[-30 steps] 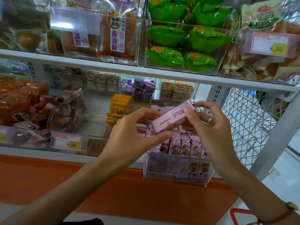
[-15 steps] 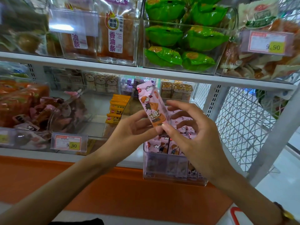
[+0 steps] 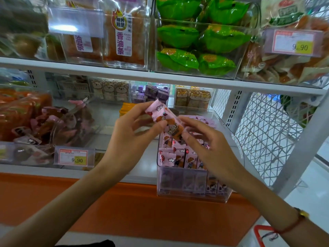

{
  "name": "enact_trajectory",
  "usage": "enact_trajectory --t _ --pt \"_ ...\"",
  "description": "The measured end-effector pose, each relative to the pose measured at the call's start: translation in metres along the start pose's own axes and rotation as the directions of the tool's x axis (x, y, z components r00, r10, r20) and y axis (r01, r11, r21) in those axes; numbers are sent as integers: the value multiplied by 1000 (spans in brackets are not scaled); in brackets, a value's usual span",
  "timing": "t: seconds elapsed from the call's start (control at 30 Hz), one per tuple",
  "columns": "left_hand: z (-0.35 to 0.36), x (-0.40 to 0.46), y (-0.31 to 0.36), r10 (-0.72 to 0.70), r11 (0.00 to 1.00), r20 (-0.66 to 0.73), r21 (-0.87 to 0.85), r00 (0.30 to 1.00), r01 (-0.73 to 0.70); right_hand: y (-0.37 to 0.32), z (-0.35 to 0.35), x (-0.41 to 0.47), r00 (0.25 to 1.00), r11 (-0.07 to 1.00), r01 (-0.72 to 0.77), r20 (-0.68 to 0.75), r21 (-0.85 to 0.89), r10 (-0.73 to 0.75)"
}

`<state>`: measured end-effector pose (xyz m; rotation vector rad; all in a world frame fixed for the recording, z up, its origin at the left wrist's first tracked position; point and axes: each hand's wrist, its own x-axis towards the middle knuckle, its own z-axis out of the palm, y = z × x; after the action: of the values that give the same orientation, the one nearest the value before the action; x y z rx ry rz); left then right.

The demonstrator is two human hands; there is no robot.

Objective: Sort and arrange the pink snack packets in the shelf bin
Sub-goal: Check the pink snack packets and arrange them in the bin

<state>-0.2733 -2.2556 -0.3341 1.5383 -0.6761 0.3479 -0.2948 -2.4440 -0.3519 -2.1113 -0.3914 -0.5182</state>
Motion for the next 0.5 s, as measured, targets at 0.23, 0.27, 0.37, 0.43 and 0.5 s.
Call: enact_trajectory --t 0.23,0.27,0.37,0.43,0.5 --pt "-11 22 -17 7 964 43 266 999 -18 46 8 3 968 816 -78 151 -572 199" --pt "-12 27 -21 -15 945 73 326 997 -10 49 9 2 962 811 -92 160 -577 223" --pt "-9 41 -28 -82 902 176 431 981 -2 52 8 2 962 821 -115 143 -560 232" --pt "-3 51 -29 -109 862 239 506 965 -28 53 7 2 965 822 -104 144 -561 220" --pt "1 65 -28 -133 815 256 579 957 -42 53 7 1 968 826 -86 150 -557 202"
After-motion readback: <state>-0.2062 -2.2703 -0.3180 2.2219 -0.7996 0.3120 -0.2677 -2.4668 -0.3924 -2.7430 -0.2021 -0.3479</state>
